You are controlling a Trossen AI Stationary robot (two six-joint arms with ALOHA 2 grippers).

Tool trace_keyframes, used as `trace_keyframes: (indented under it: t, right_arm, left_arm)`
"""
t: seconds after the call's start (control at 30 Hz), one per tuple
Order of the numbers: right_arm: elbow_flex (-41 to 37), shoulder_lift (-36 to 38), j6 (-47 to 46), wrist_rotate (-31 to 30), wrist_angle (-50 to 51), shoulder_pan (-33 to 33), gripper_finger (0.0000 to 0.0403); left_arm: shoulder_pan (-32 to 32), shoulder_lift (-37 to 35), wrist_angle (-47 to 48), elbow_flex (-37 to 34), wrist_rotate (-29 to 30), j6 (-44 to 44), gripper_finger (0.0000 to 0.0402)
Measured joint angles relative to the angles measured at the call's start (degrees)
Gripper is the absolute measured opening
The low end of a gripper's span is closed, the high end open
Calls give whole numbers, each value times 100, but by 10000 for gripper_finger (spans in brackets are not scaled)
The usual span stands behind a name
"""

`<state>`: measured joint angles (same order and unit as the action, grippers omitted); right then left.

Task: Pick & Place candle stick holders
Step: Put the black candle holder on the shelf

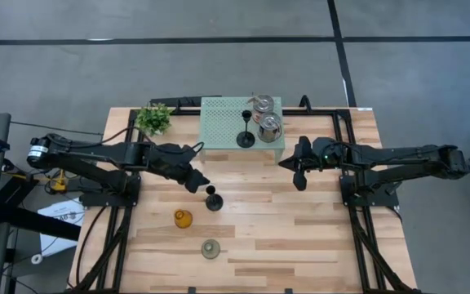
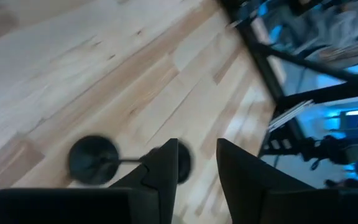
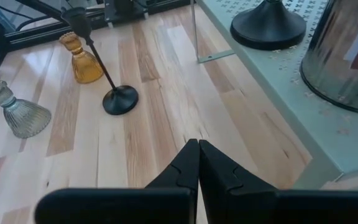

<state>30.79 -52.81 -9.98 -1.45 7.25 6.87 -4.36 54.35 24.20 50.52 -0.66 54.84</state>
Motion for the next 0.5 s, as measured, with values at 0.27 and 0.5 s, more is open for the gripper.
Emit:
trace_keyframes:
  t: [0.27,0.5]
  right_arm:
    - [0,-1,-13,0,1,0,0]
    - [0,1,-57,-2,17,0,0]
  left_arm:
    - [-2,268,216,0,-261,110,111]
    - [-1,619,298,0,-392,31,111]
